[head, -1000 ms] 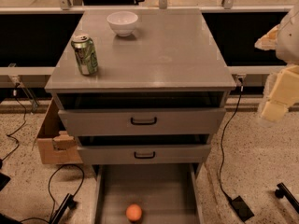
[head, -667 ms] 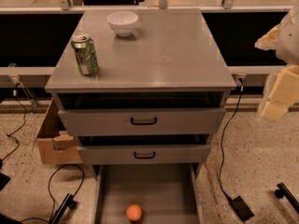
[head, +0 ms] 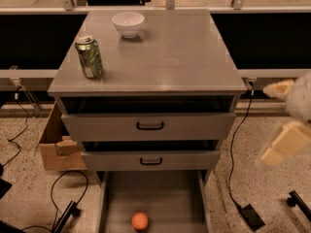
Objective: Pick orange from bottom drawer and place on counter
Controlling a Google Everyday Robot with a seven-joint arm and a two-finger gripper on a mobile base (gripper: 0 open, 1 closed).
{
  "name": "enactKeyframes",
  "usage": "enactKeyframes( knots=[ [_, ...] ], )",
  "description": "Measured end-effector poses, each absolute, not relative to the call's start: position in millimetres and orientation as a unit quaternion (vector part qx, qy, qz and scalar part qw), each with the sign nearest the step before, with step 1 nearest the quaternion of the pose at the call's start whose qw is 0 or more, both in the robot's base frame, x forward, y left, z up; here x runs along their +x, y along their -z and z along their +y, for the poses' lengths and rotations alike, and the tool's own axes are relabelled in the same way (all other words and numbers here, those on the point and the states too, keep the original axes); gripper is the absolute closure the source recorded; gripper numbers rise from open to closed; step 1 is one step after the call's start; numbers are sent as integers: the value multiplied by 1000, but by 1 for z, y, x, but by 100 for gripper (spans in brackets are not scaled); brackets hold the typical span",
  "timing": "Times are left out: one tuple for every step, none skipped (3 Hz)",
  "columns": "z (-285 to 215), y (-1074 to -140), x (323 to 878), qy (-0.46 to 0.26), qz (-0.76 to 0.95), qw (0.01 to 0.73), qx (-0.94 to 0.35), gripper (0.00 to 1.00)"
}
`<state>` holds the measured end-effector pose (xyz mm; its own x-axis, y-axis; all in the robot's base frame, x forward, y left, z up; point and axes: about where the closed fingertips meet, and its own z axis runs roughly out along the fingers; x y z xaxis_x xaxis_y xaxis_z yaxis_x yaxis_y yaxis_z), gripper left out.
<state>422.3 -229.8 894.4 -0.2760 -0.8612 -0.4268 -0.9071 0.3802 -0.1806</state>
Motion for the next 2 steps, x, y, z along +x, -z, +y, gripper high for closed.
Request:
enactKeyframes(
  knots=[
    [-244, -838, 411, -88, 811, 270, -512, 0],
    [-258, -788, 401, -117, 820, 309, -468, 0]
  ],
)
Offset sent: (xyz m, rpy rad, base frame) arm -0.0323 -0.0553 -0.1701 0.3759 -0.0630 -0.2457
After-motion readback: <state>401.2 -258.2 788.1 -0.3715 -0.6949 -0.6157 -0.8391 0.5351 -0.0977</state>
